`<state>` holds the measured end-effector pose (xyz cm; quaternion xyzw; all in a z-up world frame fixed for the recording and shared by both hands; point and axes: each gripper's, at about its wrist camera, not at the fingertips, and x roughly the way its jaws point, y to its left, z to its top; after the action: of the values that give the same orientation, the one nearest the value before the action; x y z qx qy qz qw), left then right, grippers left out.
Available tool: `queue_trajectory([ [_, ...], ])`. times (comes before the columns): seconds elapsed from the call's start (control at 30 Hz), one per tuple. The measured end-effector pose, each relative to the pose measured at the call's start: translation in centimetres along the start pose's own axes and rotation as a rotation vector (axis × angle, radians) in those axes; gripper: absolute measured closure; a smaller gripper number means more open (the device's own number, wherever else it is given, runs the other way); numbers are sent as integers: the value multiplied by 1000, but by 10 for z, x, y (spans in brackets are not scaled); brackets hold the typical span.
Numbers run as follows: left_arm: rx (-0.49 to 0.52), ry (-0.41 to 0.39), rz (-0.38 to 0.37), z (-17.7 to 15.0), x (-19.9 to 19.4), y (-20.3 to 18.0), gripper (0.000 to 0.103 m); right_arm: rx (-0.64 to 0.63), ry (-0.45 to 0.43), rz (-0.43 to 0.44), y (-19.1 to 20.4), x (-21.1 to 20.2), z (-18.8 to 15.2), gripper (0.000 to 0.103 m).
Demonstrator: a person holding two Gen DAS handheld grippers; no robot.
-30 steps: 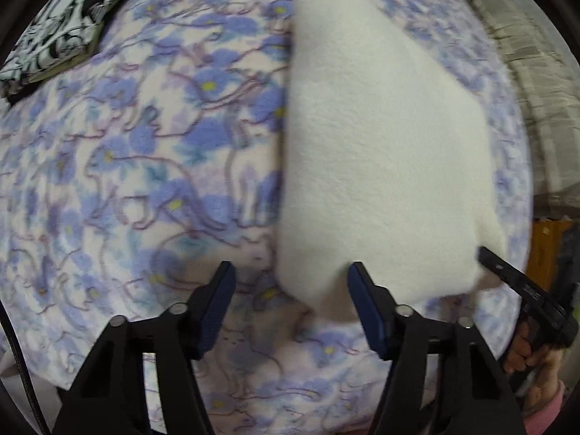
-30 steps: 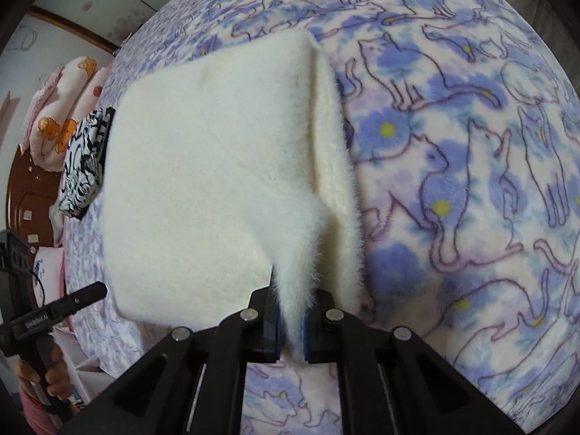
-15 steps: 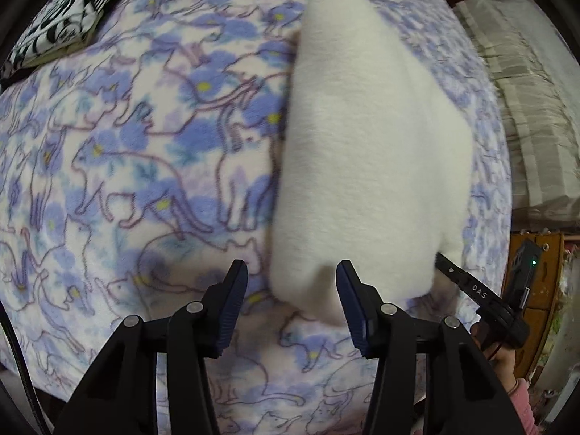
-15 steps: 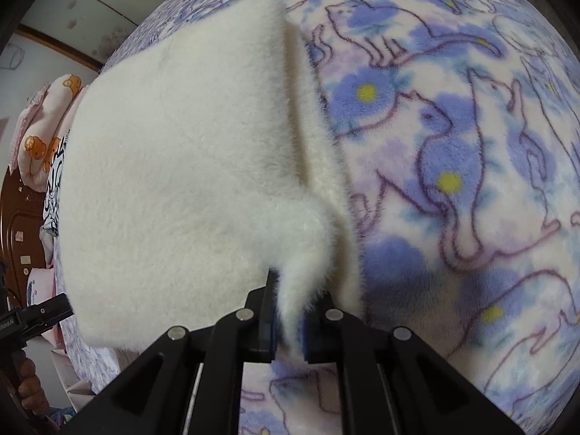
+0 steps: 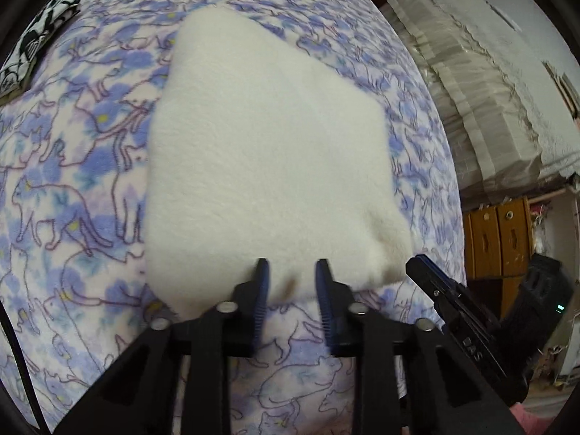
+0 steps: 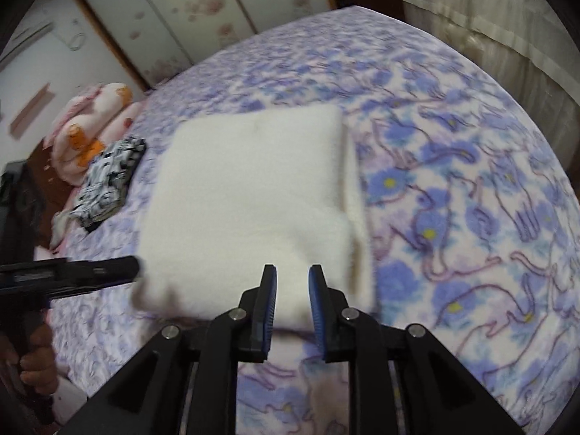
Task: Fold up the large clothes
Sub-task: 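Press the folded cardigan flat with the closed tips of both tools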
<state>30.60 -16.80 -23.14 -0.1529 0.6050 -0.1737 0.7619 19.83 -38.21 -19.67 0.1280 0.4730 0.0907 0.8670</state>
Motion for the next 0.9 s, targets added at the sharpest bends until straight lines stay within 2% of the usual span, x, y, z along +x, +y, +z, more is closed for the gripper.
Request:
queue_trajectory([
  [0.03,7,13,1,-1,5,-4,92,-24,0,12,7,2,-1,84],
  [0.2,-21,27,3,-1,25,-5,92,-36,45,91,27,34,-4,99],
  [0.27,-31,23,18,2,31,-1,92,-26,51,105,34,45,-5,102],
  [0.5,-98,55,30,10,56,17,93,-38,102,112,47,85,-8,102],
  [0.67,-136,58,67,14,75,31,100,-71,130,91,49,106,-7,103],
  [0.9,-230,47,12,9,72,49,102,-73,143,129,34,104,-6,103],
])
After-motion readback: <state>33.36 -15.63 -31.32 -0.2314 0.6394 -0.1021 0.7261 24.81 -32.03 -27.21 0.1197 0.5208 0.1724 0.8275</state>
